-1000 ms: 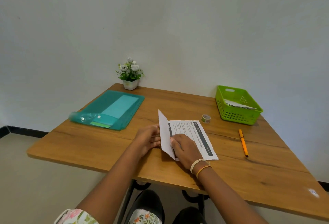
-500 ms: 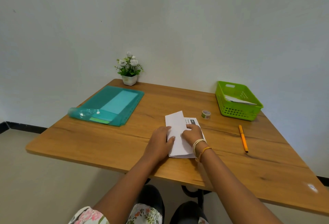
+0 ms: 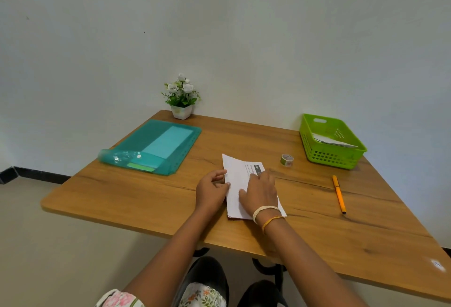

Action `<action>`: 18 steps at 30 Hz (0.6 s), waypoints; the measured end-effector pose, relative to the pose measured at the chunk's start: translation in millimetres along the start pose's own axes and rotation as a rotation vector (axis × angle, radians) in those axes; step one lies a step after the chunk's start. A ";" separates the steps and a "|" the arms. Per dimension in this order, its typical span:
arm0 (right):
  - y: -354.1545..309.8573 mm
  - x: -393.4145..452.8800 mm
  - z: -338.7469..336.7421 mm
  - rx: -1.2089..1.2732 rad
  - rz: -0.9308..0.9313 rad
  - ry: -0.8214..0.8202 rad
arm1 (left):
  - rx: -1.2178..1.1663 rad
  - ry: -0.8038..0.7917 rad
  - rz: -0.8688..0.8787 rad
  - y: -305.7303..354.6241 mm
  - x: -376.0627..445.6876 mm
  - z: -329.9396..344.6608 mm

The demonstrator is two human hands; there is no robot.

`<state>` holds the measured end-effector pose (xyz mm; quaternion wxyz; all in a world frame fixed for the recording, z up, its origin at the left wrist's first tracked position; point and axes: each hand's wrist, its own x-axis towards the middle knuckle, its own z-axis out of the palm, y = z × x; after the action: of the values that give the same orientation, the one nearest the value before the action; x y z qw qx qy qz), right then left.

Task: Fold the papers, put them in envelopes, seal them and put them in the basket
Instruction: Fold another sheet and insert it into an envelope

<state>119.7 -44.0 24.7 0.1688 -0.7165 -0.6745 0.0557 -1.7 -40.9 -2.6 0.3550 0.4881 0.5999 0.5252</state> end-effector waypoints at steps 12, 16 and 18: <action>4.1 16.1 -30.7 0.780 0.123 -0.241 | 0.079 -0.329 0.281 -3.9 -14.6 3.0; 17.0 28.2 -32.8 0.503 0.159 -0.252 | 0.371 -0.337 0.370 -5.6 -16.5 5.6; 21.7 31.1 -35.8 0.376 0.152 -0.280 | 0.463 -0.315 0.397 -6.1 -16.5 7.4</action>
<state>153.8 -20.0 56.0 0.1992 -0.7066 -0.6132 0.2916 8.4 -54.5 -11.4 0.2137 0.7381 0.5344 0.3522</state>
